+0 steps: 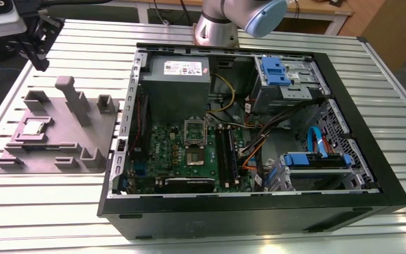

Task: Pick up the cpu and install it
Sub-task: 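Reach for the cpu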

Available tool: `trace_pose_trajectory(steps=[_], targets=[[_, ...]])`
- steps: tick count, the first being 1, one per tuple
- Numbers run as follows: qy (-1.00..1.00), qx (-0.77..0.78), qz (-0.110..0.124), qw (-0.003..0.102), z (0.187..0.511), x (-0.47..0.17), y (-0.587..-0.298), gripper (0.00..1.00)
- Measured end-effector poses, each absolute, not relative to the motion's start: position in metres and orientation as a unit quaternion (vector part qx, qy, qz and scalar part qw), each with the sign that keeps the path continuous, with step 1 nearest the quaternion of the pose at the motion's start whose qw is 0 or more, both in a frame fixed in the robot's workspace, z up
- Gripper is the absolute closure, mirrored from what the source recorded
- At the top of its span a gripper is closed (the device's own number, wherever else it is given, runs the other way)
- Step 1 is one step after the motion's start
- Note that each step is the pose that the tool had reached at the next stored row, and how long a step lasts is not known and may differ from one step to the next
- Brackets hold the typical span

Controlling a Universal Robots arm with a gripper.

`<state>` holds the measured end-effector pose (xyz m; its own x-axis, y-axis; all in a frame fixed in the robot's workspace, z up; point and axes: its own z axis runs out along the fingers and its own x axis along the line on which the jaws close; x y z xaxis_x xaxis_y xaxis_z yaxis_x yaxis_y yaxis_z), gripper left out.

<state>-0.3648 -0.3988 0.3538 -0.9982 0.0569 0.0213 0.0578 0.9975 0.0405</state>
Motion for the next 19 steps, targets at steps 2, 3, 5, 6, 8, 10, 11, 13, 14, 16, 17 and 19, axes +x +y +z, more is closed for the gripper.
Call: trace_pose_trajectory(steps=[2, 3, 5, 6, 8, 10, 11, 13, 14, 16, 17, 19], targets=[[-0.999, -0.029, -0.021, 0.01, 0.354, -0.366, -0.399, 0.9], [-0.999, -0.029, -0.02, 0.01, 0.354, -0.367, -0.399, 0.9], [-0.999, -0.029, -0.02, 0.01, 0.354, -0.37, -0.399, 0.9], [-0.999, -0.029, -0.021, 0.01, 0.354, -0.37, -0.399, 0.9], [-0.999, -0.029, -0.021, 0.01, 0.354, -0.371, -0.399, 0.9], [-0.999, -0.029, -0.021, 0.01, 0.353, -0.372, -0.399, 0.9], [-0.999, -0.029, -0.021, 0.01, 0.353, -0.372, -0.399, 0.9], [-0.999, -0.029, -0.021, 0.01, 0.353, -0.375, -0.399, 0.9], [-0.999, -0.029, -0.02, 0.01, 0.353, -0.376, -0.399, 0.9], [-0.999, -0.029, -0.021, 0.01, 0.353, -0.376, -0.399, 0.9], [-0.999, -0.029, -0.021, 0.01, 0.353, -0.376, -0.399, 0.9], [-0.999, -0.029, -0.021, 0.01, 0.353, -0.377, -0.399, 0.9]])
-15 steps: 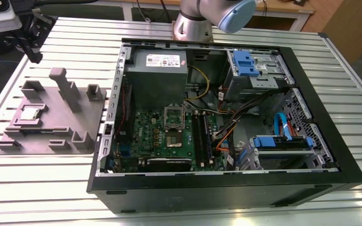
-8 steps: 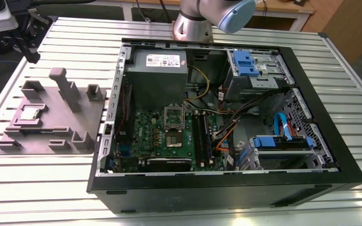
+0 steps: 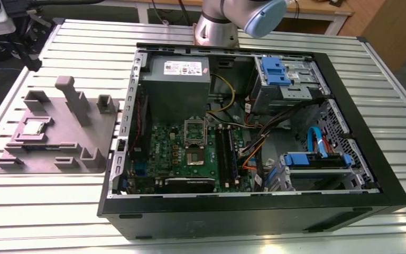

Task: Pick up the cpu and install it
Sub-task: 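Reach for the cpu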

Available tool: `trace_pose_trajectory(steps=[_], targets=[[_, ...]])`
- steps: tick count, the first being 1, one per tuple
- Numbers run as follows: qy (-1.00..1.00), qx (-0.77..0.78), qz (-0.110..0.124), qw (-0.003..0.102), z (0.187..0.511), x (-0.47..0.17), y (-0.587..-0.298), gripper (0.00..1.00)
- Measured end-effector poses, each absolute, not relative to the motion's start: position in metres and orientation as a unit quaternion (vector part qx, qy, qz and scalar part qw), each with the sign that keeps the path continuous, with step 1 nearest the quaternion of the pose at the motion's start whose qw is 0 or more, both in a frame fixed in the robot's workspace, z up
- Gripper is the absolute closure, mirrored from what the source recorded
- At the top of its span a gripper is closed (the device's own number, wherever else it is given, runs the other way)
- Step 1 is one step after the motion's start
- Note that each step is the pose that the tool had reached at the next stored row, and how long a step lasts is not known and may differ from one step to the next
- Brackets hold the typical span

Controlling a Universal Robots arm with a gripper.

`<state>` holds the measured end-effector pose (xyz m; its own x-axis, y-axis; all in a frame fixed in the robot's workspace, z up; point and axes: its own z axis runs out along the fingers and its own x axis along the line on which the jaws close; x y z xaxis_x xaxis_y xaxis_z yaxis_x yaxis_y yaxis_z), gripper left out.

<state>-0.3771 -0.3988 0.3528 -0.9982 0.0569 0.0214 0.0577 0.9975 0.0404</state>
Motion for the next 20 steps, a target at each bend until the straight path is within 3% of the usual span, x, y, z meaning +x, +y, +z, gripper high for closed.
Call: trace_pose_trajectory(steps=[20], targets=[[-0.999, -0.029, -0.02, 0.01, 0.352, -0.389, -0.399, 0.9]])
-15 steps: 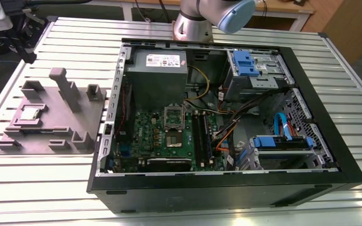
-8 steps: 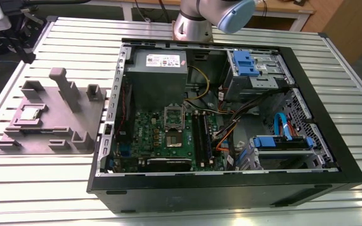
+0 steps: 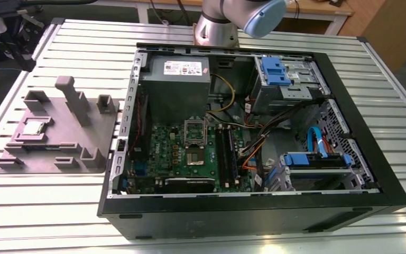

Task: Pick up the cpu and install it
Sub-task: 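Reach for the cpu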

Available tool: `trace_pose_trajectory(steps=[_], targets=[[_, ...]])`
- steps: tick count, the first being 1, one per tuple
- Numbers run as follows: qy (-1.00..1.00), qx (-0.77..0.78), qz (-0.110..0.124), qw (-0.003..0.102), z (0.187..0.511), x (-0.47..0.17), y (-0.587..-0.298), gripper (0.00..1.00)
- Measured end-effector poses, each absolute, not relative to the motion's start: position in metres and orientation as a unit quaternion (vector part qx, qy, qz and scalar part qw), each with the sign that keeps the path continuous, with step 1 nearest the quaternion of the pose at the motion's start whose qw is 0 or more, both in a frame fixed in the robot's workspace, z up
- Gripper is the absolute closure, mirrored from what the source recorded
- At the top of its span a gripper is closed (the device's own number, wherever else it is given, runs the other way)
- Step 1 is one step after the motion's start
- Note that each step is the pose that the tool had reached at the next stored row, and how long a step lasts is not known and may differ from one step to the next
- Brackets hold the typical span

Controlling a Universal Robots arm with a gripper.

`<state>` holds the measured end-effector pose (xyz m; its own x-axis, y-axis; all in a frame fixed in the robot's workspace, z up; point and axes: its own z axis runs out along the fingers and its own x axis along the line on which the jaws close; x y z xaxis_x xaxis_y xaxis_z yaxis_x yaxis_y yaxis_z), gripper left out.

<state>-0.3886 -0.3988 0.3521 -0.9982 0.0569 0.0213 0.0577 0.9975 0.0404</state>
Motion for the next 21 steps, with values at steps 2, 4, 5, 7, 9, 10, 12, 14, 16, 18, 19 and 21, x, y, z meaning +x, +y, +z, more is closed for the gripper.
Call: trace_pose_trajectory(steps=[2, 4, 5, 7, 9, 10, 12, 14, 16, 18, 19, 21], targets=[[-0.999, -0.029, -0.021, 0.01, 0.352, -0.394, -0.399, 0.9], [-0.999, -0.029, -0.02, 0.01, 0.352, -0.4, -0.399, 0.9], [-0.999, -0.029, -0.02, 0.01, 0.352, -0.408, -0.399, 0.9], [-0.999, -0.029, -0.021, 0.01, 0.351, -0.417, -0.399, 0.9], [-0.999, -0.029, -0.021, 0.01, 0.351, -0.421, -0.399, 0.9], [-0.999, -0.029, -0.021, 0.01, 0.351, -0.423, -0.399, 0.9], [-0.999, -0.029, -0.02, 0.01, 0.351, -0.427, -0.399, 0.9], [-0.999, -0.029, -0.021, 0.01, 0.351, -0.429, -0.399, 0.9], [-0.999, -0.029, -0.02, 0.01, 0.351, -0.432, -0.399, 0.9], [-0.999, -0.029, -0.021, 0.01, 0.351, -0.438, -0.399, 0.9], [-0.999, -0.029, -0.02, 0.01, 0.351, -0.438, -0.399, 0.9], [-0.999, -0.029, -0.021, 0.01, 0.351, -0.438, -0.399, 0.9]])
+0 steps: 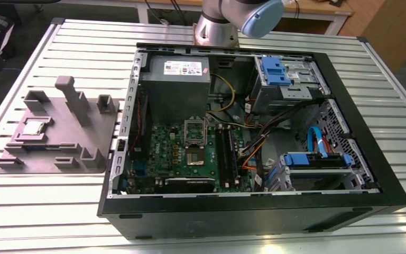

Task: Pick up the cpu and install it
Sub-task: 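Reach for the cpu, then pick up the cpu and move it towards the insertion slot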

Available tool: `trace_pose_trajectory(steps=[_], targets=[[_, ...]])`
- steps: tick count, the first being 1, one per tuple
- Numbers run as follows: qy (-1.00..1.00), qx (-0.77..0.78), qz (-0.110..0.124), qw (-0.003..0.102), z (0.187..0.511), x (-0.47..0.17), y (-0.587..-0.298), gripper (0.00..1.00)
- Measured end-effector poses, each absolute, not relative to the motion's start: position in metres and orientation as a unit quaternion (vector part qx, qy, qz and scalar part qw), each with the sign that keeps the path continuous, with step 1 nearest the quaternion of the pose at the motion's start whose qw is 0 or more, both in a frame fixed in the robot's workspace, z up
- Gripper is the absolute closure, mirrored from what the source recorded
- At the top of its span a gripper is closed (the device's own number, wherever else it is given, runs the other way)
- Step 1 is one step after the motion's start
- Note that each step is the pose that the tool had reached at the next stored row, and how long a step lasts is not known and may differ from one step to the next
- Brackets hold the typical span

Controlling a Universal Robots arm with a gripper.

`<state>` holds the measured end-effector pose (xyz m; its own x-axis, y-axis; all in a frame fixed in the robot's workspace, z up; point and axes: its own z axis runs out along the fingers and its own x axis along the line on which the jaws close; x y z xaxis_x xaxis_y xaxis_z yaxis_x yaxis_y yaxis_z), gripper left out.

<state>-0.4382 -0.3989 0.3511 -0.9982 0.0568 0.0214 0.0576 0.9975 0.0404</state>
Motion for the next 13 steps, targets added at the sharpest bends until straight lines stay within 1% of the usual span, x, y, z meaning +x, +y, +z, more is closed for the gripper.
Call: trace_pose_trajectory(steps=[13], targets=[[-0.999, -0.029, -0.021, 0.01, 0.351, -0.4394, -0.3988, 0.9]])
